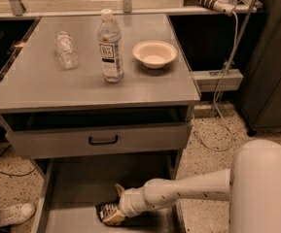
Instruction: Pick rxbar chocolate from middle drawer and place on counter
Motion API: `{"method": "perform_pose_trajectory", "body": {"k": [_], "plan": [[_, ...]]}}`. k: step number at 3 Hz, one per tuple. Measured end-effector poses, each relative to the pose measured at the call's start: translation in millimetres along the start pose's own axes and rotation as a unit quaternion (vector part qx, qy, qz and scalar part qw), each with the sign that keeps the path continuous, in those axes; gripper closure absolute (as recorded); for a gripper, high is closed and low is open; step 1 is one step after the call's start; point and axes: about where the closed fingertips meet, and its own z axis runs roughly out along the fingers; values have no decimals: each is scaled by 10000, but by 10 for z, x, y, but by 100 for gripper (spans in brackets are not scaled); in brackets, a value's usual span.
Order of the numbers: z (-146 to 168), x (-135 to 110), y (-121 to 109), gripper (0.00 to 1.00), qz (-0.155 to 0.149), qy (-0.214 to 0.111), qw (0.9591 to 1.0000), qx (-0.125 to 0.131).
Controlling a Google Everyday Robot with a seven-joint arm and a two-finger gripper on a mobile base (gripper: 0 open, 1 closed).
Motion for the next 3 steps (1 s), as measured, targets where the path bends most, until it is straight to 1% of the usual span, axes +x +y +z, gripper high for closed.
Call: {"method": "perform_pose_trajectory", "body": {"k": [1, 3], "plan": [[-2, -3, 1, 100, 0, 0, 10000, -1], [-100, -111, 7, 100, 0, 0, 10000, -1]]}}
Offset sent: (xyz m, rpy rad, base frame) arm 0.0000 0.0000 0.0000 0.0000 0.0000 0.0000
